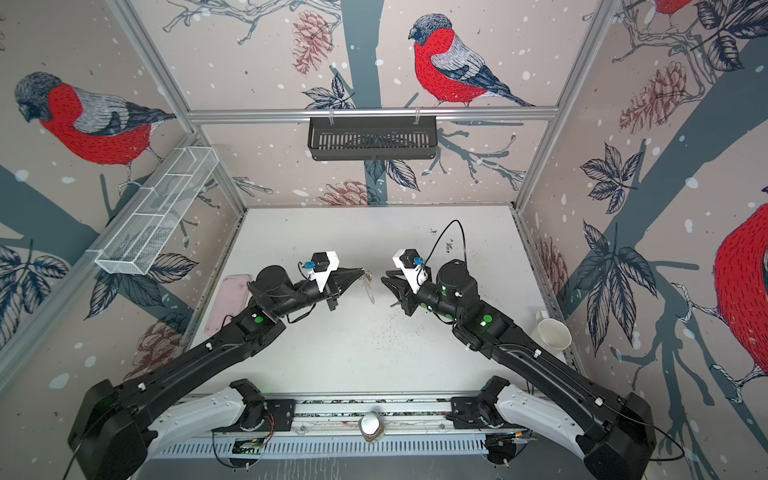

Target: Put the keys on the keyring

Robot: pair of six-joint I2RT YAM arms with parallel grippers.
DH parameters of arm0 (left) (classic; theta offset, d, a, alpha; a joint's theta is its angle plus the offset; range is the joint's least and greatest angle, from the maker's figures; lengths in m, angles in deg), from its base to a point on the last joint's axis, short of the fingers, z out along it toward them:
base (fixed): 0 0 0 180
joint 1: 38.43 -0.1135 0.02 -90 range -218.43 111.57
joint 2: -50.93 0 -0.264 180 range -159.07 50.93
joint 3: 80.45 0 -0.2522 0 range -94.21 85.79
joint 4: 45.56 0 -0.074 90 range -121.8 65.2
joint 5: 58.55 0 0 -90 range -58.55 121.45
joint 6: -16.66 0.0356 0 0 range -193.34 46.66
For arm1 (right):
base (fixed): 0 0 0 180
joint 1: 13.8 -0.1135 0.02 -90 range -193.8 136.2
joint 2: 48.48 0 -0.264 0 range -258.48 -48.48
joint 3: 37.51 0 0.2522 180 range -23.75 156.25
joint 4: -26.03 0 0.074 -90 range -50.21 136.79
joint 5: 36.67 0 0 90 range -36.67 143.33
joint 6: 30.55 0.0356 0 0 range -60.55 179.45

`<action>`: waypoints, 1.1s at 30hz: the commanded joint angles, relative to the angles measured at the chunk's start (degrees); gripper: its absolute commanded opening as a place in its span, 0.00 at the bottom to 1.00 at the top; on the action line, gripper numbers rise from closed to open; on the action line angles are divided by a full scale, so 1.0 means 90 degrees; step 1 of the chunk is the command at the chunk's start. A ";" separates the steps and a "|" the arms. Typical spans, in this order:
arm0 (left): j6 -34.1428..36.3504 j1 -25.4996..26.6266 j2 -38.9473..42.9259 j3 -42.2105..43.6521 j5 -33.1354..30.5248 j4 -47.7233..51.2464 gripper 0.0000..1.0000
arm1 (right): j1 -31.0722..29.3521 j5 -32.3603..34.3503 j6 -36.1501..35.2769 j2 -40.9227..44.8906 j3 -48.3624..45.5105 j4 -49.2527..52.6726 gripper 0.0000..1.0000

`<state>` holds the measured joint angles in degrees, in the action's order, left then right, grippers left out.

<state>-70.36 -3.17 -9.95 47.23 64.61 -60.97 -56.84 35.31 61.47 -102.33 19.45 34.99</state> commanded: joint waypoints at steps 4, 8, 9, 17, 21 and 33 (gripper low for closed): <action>-0.0063 -0.0403 -0.0251 -0.0321 0.1558 0.0069 0.00 | 0.0004 -0.0645 -0.0156 -0.0241 0.0140 -0.0454 0.13; 0.0044 -0.0433 -0.0351 -0.0431 0.1828 0.0176 0.00 | -0.0005 -0.0860 -0.0118 -0.0340 0.0180 -0.0600 0.09; 0.0035 -0.0435 -0.0368 -0.0447 0.1916 0.0152 0.00 | -0.0020 -0.0892 -0.0100 -0.0354 0.0180 -0.0646 0.09; -0.0285 -0.0434 -0.0374 -0.0339 0.2135 -0.0335 0.00 | -0.0099 -0.1086 -0.0141 -0.0496 0.0195 -0.0717 0.05; -0.0458 -0.0441 -0.0382 -0.0234 0.2183 -0.0631 0.00 | -0.0162 -0.1151 -0.0224 -0.0632 0.0238 -0.0657 0.05; -0.1145 -0.0438 -0.0648 -0.0027 0.2604 -0.1728 0.00 | -0.0416 -0.1134 -0.0405 -0.0813 0.0379 -0.0505 0.01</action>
<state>-78.29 -7.14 -15.55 46.64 85.25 -70.65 -59.90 26.26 59.04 -109.59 22.10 31.34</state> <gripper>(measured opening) 0.049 0.049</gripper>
